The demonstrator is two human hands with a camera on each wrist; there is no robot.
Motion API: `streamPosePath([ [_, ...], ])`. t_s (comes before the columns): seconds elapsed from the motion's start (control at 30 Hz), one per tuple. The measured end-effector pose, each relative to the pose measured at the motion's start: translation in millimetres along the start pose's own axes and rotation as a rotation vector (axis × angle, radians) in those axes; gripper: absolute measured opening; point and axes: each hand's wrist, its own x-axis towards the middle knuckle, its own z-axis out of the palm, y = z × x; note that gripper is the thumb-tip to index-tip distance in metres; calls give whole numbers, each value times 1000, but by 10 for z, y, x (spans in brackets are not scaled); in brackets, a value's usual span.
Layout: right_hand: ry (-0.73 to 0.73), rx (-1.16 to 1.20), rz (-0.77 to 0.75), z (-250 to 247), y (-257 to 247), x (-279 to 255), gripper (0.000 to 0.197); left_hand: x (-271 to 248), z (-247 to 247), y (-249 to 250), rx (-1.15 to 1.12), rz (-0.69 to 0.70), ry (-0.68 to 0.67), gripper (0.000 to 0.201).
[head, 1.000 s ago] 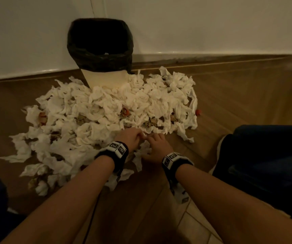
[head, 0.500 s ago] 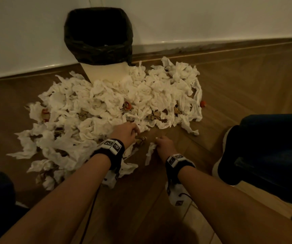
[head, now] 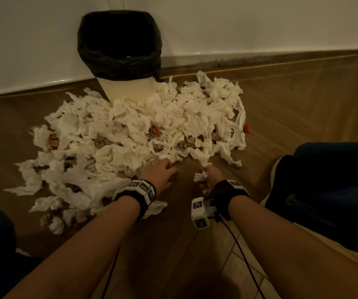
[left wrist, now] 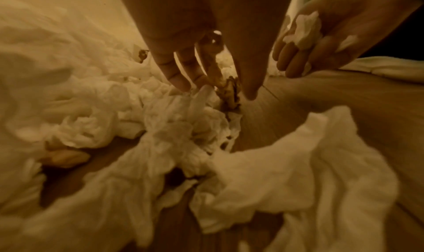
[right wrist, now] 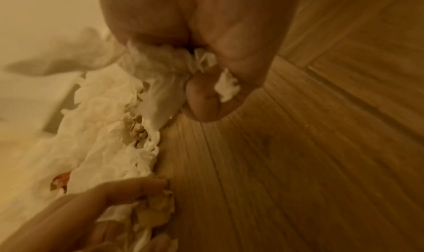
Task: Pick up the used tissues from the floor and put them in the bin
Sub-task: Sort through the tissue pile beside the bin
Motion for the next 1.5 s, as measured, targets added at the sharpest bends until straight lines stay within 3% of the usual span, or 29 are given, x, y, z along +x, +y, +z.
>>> streamPosePath([
  [0.13, 33, 39, 36, 14, -93, -27, 29, 54, 50, 11, 8, -11, -54, 43],
  [0.3, -64, 136, 72, 55, -163, -135, 32, 104, -22, 72, -63, -13, -24, 29],
  [0.43, 28, 46, -70, 116, -321, -151, 70, 85, -184, 131, -238, -26, 119, 20],
  [0.5, 82, -73, -132, 115, -424, -183, 64, 53, -316, 143, -377, -65, 203, 13],
  [0.57, 44, -159, -207, 113, -543, -264, 50, 17, -487, 143, -474, -95, 271, 13],
  [0.77, -51, -19, -346, 165, -1059, -841, 33, -238, -1118, 173, -771, -193, 469, 7],
  [0.87, -154, 135, -362, 171, -1300, -1160, 33, -394, -1413, 176, -851, -243, 627, 7],
  [1.0, -220, 189, -453, 207, -1499, -1515, 46, -575, -1746, 146, -955, -281, 697, 7],
  [1.07, -192, 171, -538, 252, -1566, -1626, 49, -631, -1865, 129, -1045, -243, 732, 8],
  [1.17, -90, 173, -543, 297, -1678, -1789, 40, -696, -2001, 91, -1112, -221, 820, 6],
  [1.27, -127, 160, -512, 344, -1755, -1860, 29, -723, -2119, -6, -1158, -204, 869, 34],
  [1.33, -101, 154, -529, 394, -1827, -1855, 37, -736, -2216, -122, -1129, -215, 877, 44],
  [1.43, 51, -31, -699, 512, -1998, -1729, 40, -714, -2353, -371, -1095, -247, 897, 38],
  [1.5, 69, -2, -772, 629, -2134, -1673, 39, -675, -2450, -538, -1134, -263, 919, 35],
])
